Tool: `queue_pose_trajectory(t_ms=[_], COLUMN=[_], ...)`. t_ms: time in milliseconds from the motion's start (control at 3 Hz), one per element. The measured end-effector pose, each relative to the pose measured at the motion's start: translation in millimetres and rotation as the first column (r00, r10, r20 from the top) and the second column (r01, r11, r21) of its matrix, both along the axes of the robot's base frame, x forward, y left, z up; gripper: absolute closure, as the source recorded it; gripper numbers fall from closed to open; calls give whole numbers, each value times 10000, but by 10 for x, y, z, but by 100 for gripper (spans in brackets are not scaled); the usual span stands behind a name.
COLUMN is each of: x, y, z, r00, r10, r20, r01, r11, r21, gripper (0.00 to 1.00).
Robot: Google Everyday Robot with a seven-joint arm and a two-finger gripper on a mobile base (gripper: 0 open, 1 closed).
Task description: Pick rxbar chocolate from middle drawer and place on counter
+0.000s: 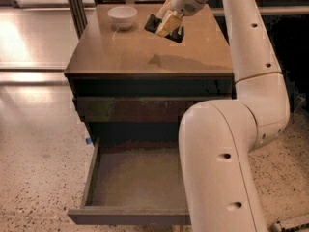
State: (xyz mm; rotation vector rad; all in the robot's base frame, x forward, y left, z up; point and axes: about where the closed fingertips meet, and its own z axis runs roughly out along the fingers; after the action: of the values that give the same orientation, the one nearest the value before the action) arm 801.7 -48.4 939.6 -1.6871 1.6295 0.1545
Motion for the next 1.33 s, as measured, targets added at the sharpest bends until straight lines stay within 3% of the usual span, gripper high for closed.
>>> queue_pose_trajectory(t_ms=[333,1000,1333], x=[98,248,185], y=[41,82,126], z=[-196,-498,-677], r00=[9999,9996,9960], r10=[-1,106,309], r20=[-126,-257,-840], r01=[3,-79,-206], r11=[9999,9947,9925], r21=[130,1029,1209], gripper=[100,100,100])
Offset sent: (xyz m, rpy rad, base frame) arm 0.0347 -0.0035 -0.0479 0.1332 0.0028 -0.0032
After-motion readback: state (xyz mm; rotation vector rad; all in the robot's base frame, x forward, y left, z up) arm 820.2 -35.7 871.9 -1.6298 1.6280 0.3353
